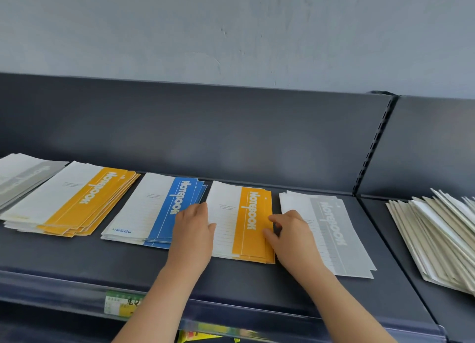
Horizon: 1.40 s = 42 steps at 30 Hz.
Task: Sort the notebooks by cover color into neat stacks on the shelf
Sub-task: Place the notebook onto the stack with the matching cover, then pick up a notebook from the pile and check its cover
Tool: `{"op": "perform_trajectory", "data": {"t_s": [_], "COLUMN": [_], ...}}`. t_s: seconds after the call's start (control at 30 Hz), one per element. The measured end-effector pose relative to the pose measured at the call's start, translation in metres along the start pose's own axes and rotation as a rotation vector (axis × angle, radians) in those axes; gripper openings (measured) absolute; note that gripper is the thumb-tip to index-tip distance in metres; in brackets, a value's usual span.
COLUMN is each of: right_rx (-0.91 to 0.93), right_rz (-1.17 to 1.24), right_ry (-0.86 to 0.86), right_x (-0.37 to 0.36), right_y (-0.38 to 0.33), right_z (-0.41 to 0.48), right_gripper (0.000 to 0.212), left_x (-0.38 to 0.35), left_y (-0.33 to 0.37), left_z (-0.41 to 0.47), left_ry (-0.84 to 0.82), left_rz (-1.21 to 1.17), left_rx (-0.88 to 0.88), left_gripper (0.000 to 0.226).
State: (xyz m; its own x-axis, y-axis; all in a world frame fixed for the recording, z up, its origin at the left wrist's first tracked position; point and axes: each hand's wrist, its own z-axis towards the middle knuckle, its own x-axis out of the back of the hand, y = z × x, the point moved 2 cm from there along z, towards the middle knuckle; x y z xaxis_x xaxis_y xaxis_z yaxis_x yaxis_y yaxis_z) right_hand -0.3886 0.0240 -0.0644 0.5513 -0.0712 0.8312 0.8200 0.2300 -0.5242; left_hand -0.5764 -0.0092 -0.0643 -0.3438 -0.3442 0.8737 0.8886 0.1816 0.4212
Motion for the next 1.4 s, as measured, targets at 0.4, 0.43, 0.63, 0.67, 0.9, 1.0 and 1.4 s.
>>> {"op": "perform_trajectory", "data": {"t_s": [0.4, 0.43, 0.63, 0.67, 0.9, 1.0, 1.4], "right_rx": [0.047, 0.034, -0.048, -0.059, -0.179, -0.301, -0.178], "right_rz": [-0.140, -0.142, -0.148, -0.153, -0.185, -0.184, 0.011], "right_ry": [0.256, 0.260, 0.338, 0.364, 0.456, 0.415, 0.118], "right_x": [0.060, 0.066, 0.117, 0.129, 0.214, 0.241, 0.255], "right_y": [0.040, 0.047, 0.107, 0.120, 0.225, 0.279, 0.354], "right_z": [-0.042, -0.046, -0.066, -0.069, -0.088, -0.091, -0.094], "right_gripper": [0.037, 0.038, 0.030, 0.029, 0.020, 0.028, 0.025], "left_x": [0.013, 0.010, -0.014, -0.019, -0.065, -0.087, -0.143], "left_y": [0.063, 0.072, 0.144, 0.159, 0.271, 0.319, 0.428], "left_z": [-0.028, -0.032, -0.050, -0.053, -0.074, -0.081, -0.089], "left_ry": [0.070, 0.067, 0.068, 0.062, -0.023, -0.048, -0.260], "left_rz": [-0.092, -0.104, -0.206, -0.221, -0.375, -0.368, -0.450], "left_rx": [-0.293, -0.324, -0.437, -0.451, -0.501, -0.530, -0.339], "left_gripper": [0.038, 0.036, 0.030, 0.031, 0.025, 0.026, 0.040]}}
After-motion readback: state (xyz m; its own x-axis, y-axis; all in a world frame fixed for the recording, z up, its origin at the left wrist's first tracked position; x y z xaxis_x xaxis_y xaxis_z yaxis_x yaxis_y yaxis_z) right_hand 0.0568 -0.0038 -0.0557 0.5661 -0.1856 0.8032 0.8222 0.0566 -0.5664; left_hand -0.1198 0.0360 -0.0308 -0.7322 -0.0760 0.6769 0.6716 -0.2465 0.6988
